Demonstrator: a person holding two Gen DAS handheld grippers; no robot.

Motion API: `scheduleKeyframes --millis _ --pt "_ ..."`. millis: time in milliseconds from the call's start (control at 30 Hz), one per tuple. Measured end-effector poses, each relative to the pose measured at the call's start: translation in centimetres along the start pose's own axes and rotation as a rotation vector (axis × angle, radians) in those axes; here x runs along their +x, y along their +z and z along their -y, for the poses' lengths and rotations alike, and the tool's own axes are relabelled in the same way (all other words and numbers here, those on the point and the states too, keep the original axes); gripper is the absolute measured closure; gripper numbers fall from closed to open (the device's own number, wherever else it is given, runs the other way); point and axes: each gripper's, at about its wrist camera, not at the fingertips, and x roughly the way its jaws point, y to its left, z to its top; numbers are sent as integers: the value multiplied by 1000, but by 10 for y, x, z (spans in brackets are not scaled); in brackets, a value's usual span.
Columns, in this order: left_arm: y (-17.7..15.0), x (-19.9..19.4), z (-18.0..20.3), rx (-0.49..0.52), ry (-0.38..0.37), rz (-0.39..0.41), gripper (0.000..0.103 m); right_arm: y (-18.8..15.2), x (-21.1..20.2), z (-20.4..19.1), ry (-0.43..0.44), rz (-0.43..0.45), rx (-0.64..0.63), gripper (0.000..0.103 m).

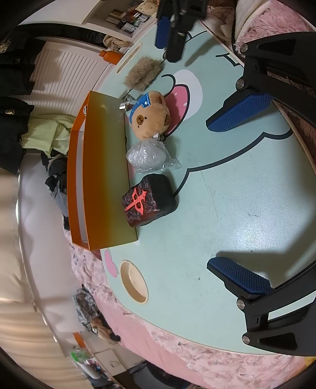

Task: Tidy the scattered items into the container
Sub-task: 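Reach into the orange box and grasp the white figurine with the right gripper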

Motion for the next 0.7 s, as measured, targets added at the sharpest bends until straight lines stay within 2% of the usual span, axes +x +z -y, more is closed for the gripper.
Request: scheduleKeyframes --millis 300,467,500,600,700 --pt "0 0 0 0 0 0 0 47 -19 -11 73 63 -34 23" --pt "0 0 0 -1 1 -1 0 105 -30 -7 168 92 -10 28" --pt "0 0 0 -1 0 0 0 118 -28 -5 197 86 6 33" --pt "0 0 0 0 -1 0 0 155 -6 -4 244 17 55 50" --pt "0 0 0 -1 0 0 0 177 37 -23 390 -159 53 52"
